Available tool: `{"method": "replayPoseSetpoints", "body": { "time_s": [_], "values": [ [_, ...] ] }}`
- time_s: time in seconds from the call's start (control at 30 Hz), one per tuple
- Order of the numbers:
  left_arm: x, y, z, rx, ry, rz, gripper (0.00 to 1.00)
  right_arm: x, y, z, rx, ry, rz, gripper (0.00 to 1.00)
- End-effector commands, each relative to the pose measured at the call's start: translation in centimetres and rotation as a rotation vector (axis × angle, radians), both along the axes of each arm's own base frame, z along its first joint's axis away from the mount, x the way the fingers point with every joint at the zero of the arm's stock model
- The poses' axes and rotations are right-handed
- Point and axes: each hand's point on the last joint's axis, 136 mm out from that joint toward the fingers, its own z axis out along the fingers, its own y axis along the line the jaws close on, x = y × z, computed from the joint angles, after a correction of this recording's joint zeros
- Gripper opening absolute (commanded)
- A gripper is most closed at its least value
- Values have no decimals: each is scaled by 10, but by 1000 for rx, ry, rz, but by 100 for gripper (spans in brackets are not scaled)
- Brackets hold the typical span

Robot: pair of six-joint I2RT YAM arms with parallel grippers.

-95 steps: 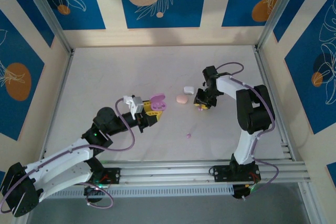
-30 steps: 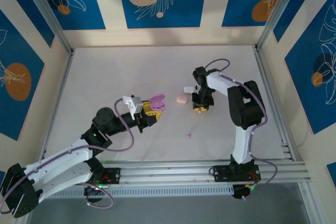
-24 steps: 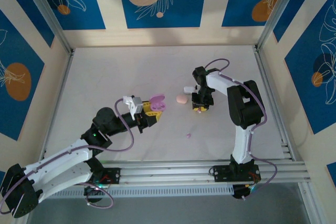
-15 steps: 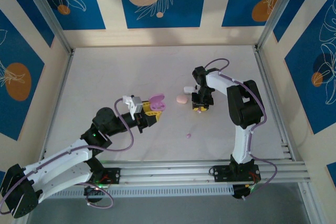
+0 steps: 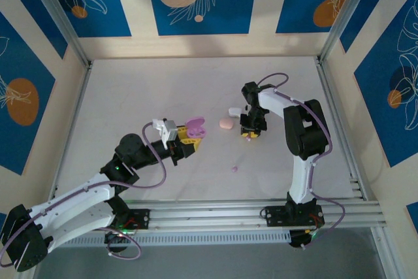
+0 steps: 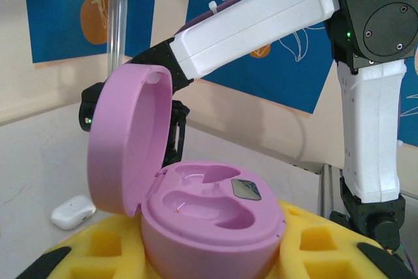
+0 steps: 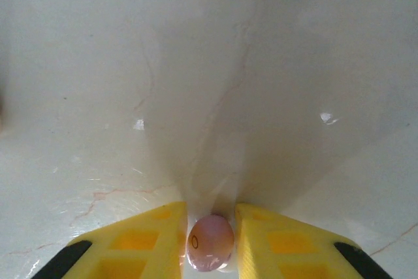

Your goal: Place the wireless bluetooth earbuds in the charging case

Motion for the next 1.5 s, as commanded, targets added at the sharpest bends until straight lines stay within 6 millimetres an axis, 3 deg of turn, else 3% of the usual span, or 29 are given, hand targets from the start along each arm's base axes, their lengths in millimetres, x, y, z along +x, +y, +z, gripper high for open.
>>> {"method": "replayPoseSetpoints", "body": {
  "time_s": [0.0, 0.27, 0.4, 0.67, 0.97, 1.33, 1.47],
  "values": [
    [-4, 0, 23, -40, -30, -8, 23, 2, 2, -7, 13, 8, -13, 26],
    [-4, 1, 20, -40, -31, -2, 23, -5, 1, -6, -18, 30, 11, 26],
    [-4, 2, 21, -28, -30, -2, 23, -5, 3, -4, -14, 6, 18, 21],
    [-6, 10, 25, -16, -46, 28, 23, -2, 16, 31, 41, -109, 33, 20],
    [-8, 11, 21, -15, -41, 23, 23, -14, 38, 94, 221, -260, 33, 20],
    [-8, 11, 15, -4, -58, 26, 23, -26, 65, 210, 513, -546, 44, 20],
    [-5, 8, 14, -2, -73, 25, 23, -38, 70, 241, 598, -597, 64, 20]
  ]
}}
